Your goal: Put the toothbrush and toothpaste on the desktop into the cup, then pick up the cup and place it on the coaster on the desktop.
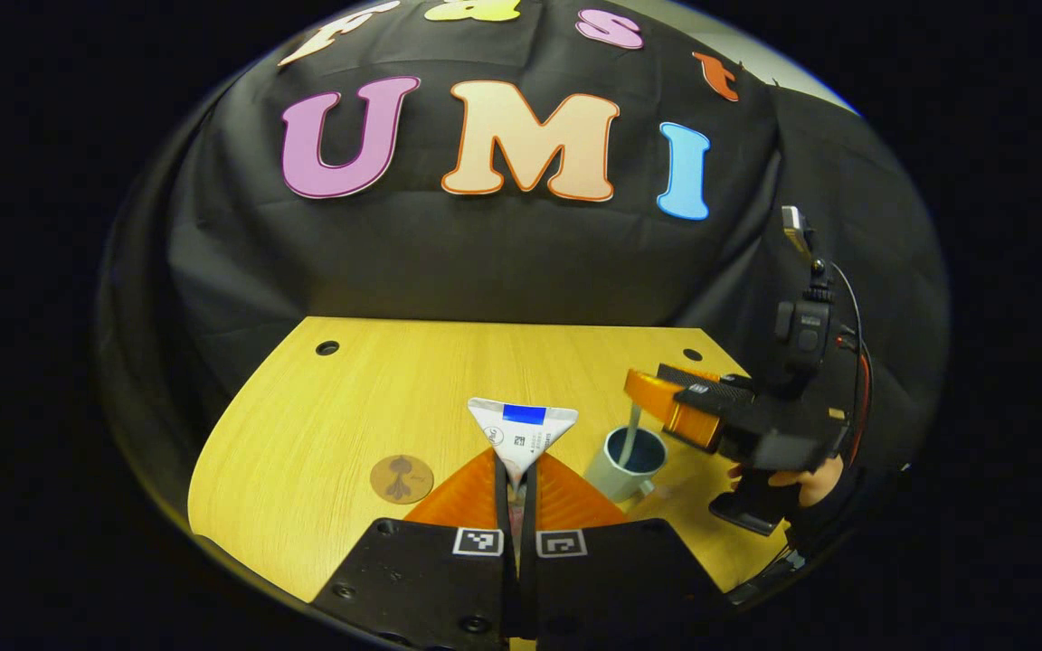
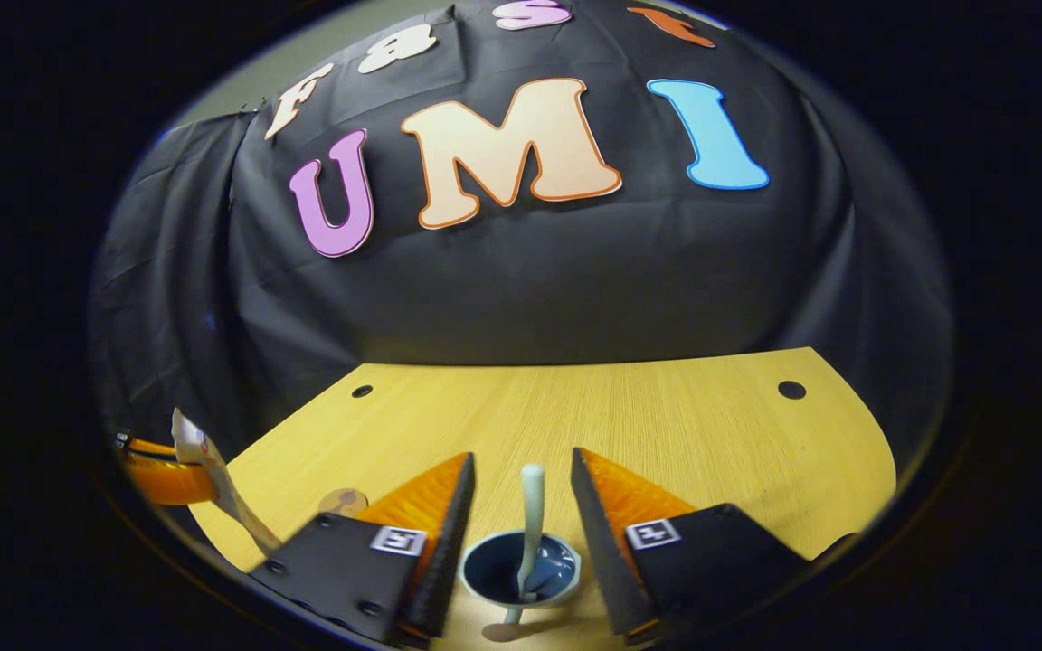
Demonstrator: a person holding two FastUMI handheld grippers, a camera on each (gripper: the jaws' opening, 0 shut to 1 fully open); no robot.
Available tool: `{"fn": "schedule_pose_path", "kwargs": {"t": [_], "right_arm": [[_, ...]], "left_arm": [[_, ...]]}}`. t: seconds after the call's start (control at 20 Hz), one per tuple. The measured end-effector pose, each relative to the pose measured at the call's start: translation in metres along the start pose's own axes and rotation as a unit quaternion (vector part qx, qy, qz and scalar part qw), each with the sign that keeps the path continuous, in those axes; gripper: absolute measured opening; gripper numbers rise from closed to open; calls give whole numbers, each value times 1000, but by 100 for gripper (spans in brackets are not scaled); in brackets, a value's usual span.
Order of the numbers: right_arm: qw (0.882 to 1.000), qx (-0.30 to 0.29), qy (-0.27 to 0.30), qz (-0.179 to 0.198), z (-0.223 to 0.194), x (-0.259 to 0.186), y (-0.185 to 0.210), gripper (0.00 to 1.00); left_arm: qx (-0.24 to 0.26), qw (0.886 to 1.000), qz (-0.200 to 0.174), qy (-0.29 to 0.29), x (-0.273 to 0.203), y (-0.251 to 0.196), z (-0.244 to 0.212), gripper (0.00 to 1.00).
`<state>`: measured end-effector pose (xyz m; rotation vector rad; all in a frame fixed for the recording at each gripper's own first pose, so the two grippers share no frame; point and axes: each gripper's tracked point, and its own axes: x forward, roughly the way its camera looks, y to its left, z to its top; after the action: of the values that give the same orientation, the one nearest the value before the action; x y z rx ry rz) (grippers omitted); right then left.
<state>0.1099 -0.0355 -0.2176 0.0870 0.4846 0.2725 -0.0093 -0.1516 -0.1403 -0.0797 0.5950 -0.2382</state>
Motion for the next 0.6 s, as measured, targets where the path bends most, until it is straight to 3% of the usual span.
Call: {"fn": "schedule_pose_path", "kwargs": {"t": [0.1, 0.25, 0.3, 0.45, 0.6], "right_arm": [[1000, -14, 8, -9, -11, -14, -10, 100], [999, -19, 24, -15, -34, -38, -25, 96], [999, -17, 31, -19, -40, -46, -31, 99], [998, -4, 50, -31, -61, -66, -49, 96], [997, 0, 62, -44, -71, -80, -64, 99]], "left_arm": [[1, 1000, -11, -4, 5, -13, 6, 0], [4, 1000, -27, -14, 19, -31, 18, 0], [4, 999, -33, -17, 24, -39, 22, 0], [-2, 998, -52, -28, 41, -59, 33, 0], [-10, 997, -72, -35, 55, -79, 39, 0]]}}
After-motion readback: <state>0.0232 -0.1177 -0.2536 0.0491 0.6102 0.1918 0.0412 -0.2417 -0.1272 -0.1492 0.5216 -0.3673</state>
